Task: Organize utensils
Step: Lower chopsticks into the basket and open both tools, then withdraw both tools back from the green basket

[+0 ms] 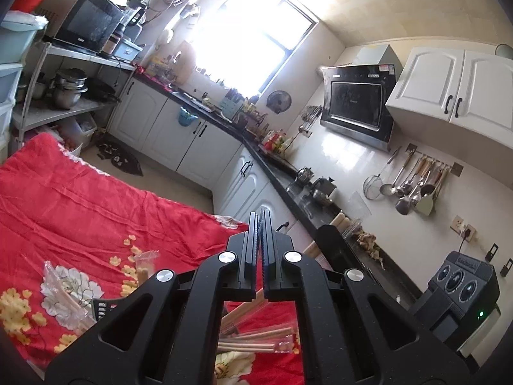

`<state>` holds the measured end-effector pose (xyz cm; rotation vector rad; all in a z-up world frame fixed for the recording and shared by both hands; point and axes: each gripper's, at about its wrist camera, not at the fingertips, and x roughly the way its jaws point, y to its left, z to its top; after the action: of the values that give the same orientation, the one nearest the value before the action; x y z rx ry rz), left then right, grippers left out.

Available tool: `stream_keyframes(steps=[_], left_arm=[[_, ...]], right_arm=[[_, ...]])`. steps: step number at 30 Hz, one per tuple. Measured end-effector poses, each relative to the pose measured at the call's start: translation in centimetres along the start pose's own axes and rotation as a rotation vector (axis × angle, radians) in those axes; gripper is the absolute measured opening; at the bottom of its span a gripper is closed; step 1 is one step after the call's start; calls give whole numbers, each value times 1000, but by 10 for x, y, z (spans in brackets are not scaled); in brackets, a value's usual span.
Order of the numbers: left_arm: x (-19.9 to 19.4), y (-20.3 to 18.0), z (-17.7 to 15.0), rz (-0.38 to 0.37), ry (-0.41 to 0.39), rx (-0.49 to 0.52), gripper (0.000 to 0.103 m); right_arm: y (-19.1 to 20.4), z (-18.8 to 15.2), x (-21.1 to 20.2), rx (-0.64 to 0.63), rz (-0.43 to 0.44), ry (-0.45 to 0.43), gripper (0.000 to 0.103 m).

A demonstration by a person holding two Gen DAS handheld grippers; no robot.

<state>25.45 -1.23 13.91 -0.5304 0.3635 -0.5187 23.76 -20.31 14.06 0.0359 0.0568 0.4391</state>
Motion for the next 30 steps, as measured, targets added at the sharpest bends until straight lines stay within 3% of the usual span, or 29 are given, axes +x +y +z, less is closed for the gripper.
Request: stream_keyframes(steps=[5, 7, 10, 12, 16, 22, 30], left_arm=[[4, 8, -5, 25, 27, 3, 0], [4, 9, -7, 37, 37, 8, 0], [3, 13, -9, 59, 51, 10, 4], [1, 15, -10, 76, 57, 7, 18], [-11, 15, -11, 109, 51, 26, 36], [-31, 11, -11, 126, 29, 55, 51], [-62, 2, -16, 156, -3, 102, 85]], right_arm=[[-2, -6, 11, 28, -8, 62, 7], [-4, -9, 14, 41, -12, 83, 25], [-8, -11, 13, 69, -11, 99, 30], [-9, -12, 12, 79, -9, 114, 31], [-13, -12, 3, 93, -9, 125, 38], [-15, -9, -15, 102, -18, 136, 47], [-15, -8, -46, 113, -17, 149, 61]])
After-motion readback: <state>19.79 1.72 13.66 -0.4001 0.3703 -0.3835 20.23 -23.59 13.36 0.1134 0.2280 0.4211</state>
